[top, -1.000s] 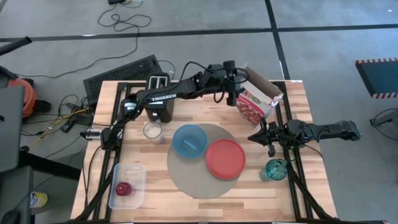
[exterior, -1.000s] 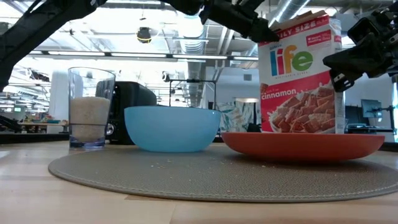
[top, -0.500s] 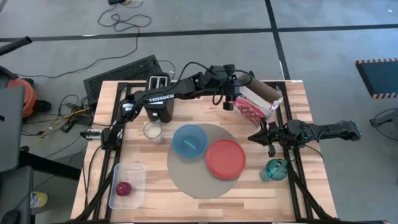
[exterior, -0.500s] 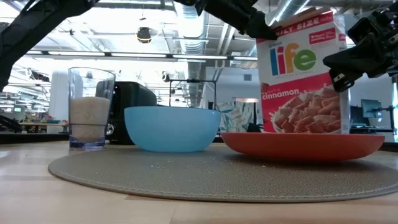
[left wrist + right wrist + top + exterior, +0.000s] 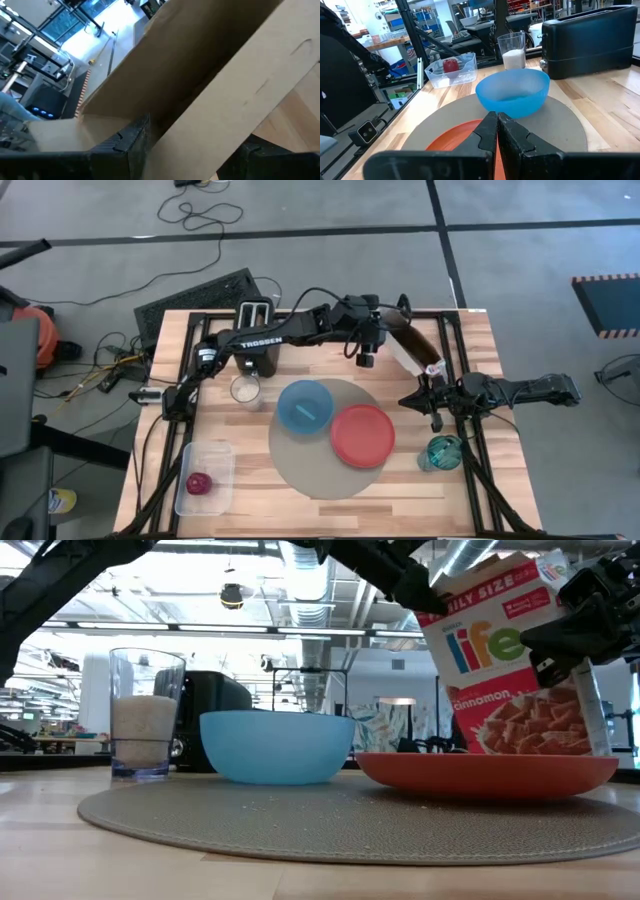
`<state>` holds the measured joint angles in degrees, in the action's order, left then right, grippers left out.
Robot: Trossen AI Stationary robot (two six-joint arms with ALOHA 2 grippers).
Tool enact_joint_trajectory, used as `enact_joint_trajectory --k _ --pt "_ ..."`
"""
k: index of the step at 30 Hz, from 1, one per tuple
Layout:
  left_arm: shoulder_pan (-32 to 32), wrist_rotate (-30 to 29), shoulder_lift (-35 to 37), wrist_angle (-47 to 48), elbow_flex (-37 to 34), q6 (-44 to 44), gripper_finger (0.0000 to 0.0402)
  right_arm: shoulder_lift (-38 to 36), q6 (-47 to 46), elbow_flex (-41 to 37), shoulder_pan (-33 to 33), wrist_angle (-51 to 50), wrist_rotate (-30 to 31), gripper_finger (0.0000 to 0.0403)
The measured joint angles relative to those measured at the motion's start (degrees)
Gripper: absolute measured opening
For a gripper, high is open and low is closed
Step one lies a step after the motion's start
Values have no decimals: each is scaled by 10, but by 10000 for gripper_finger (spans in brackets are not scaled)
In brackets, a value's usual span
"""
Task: Arrange a breakfast setting
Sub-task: Pour the cereal into the blue bowl
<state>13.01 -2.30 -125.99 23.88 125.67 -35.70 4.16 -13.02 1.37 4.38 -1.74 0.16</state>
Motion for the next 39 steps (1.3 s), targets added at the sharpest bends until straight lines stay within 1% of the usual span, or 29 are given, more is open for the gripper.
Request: enact_joint_trajectory --k 6,12,15,20,21,23,26,28,30,35,36,39 --pt "0 21 0 -16 -5 -12 169 0 16 0 0 6 0 43" --pt "3 22 1 -34 -20 -20 169 0 15 0 0 7 0 43" --pt "8 37 1 -40 -20 -20 169 0 15 0 0 8 0 43" --pt "17 62 -26 -65 -19 -13 169 0 15 0 0 9 0 43" --pt "17 55 -32 -77 -19 -20 169 0 15 0 0 9 0 43" --pt "19 29 -35 -67 -20 -29 169 -1 14 0 0 9 0 43" --pt "18 34 -36 -79 -20 -32 165 -1 14 0 1 8 -1 43" --pt "17 40 -36 -87 -18 -32 150 0 11 0 1 7 0 43" --pt "17 41 -36 -87 -18 -43 123 -1 11 0 1 8 0 43" --pt "17 59 -40 -90 -19 -85 29 -1 11 0 1 8 -1 43" --pt "17 59 -42 -91 -17 -87 15 -1 11 0 1 8 -1 43" --pt "17 58 -42 -90 -17 -91 4 -1 11 0 1 8 -1 43"
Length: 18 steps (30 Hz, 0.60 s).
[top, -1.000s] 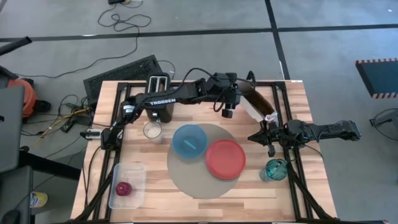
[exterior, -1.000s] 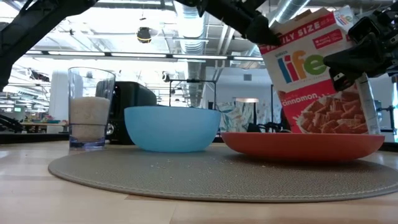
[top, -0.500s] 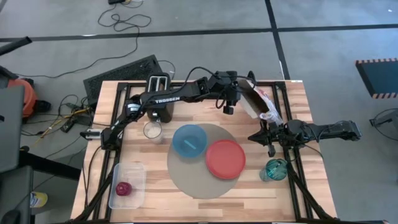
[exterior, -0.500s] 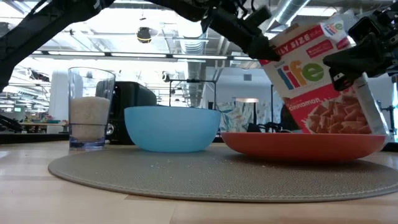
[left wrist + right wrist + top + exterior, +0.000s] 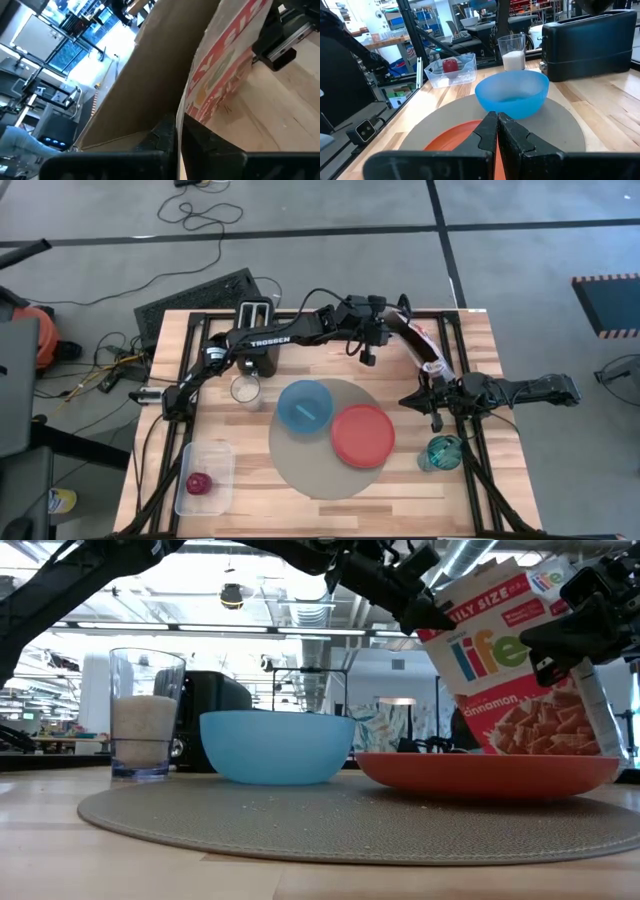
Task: Arrange a breakfast setting
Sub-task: Pour the cereal into the blue bowl
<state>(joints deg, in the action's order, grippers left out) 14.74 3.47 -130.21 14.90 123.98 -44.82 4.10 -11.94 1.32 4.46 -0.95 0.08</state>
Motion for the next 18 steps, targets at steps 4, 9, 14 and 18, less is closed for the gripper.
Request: enact_joint_trajectory --k 4,9,14,18 --pt "-5 -30 4 7 0 11 0 0 3 0 0 1 0 43" --pt "-18 -63 40 54 -1 25 0 0 12 10 0 -4 -2 43" --pt "-29 -120 96 129 0 53 0 0 33 35 0 -11 -2 43" --pt "-28 -139 123 179 0 92 0 0 35 49 -2 -20 -2 43"
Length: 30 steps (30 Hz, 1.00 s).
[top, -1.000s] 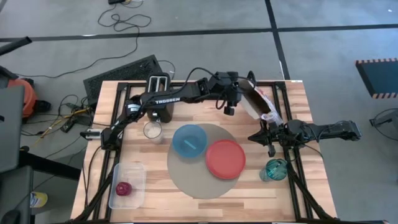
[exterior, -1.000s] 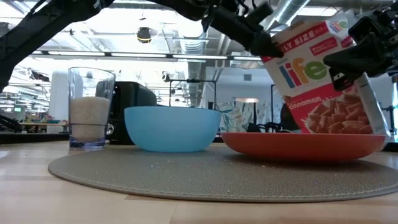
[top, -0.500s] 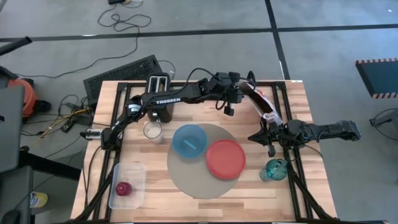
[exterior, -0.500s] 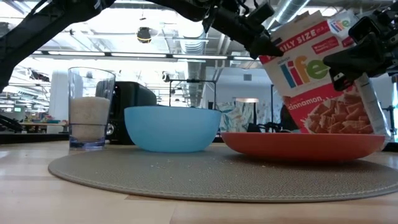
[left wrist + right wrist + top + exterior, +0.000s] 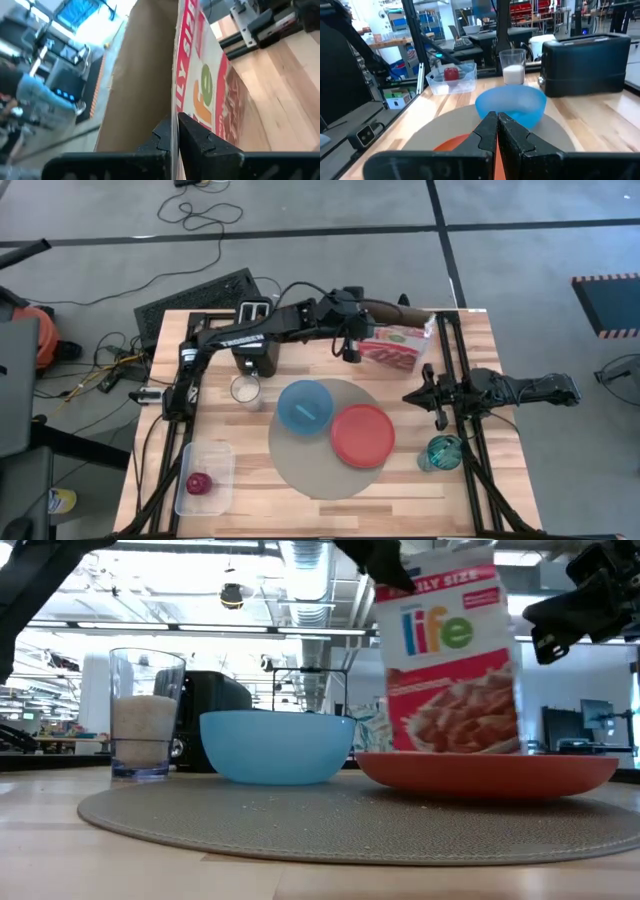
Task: Arrange a breakfast setting
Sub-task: Pour the cereal into the blue bowl
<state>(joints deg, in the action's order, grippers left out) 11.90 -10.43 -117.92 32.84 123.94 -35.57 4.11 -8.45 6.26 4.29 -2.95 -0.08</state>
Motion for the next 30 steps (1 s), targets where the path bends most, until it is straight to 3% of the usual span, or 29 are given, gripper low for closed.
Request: enact_joint_trajectory --k 6,10,24,30 --pt "0 -6 13 12 0 28 0 0 -1 4 0 -2 4 43" --pt "0 -4 13 13 0 39 0 0 -33 4 0 -3 45 55" --pt "-16 -5 24 70 2 41 0 0 11 5 0 -2 179 244" --pt "-20 -8 41 115 1 44 0 0 32 5 0 19 213 271"
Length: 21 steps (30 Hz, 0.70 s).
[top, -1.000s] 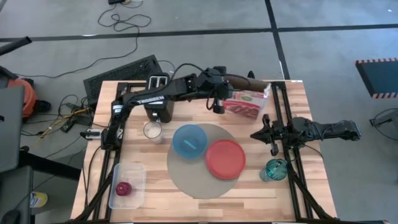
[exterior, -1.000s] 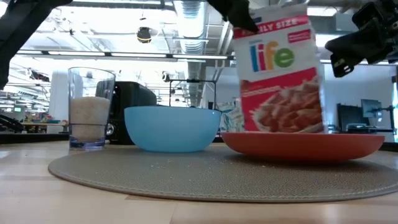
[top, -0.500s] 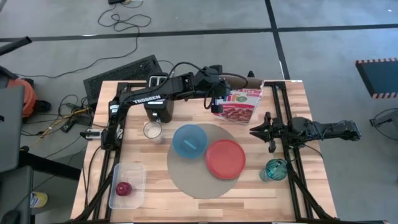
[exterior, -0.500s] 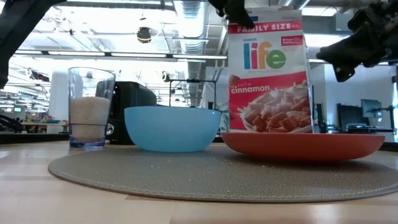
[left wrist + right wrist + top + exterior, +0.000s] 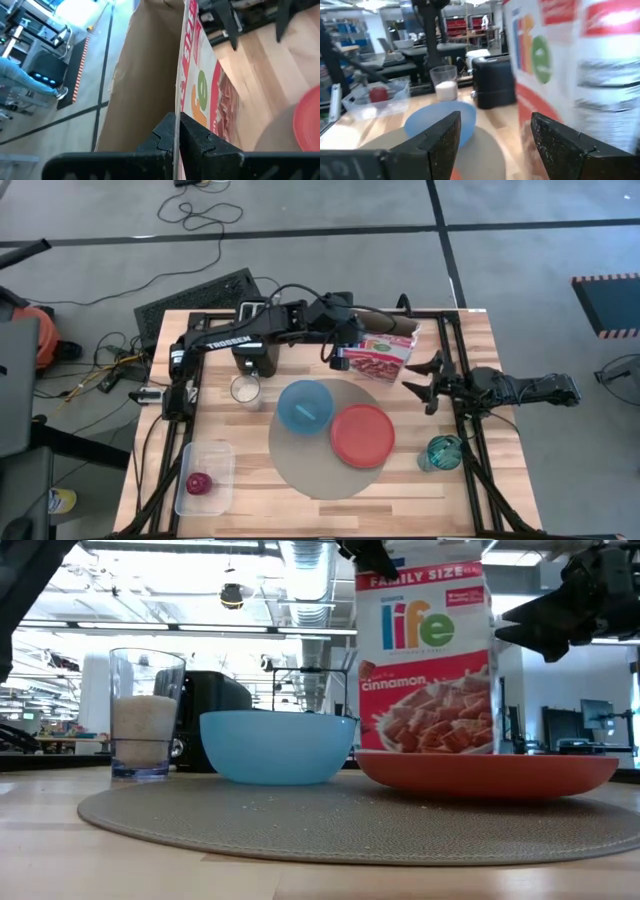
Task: Arrange a breakfast setting
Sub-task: Pour the cereal into the blue bowl
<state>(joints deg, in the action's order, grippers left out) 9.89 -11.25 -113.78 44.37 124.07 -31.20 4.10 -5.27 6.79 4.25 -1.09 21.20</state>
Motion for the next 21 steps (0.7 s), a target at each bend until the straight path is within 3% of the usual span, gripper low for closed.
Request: enact_joint_trajectory --k 5,10,12,14,19,21 --pt "0 -7 8 35 0 9 0 0 47 14 0 9 44 271" --pt "0 2 8 36 0 3 0 0 117 24 -7 8 159 271" --pt "0 7 8 37 0 2 0 0 126 24 -18 5 177 271" --pt "0 8 8 37 0 0 0 5 112 24 -32 2 168 271" --pt "0 15 8 37 0 -9 0 43 69 24 -67 -13 70 271" --pt "0 19 8 37 0 -8 0 70 66 24 -83 -11 65 271"
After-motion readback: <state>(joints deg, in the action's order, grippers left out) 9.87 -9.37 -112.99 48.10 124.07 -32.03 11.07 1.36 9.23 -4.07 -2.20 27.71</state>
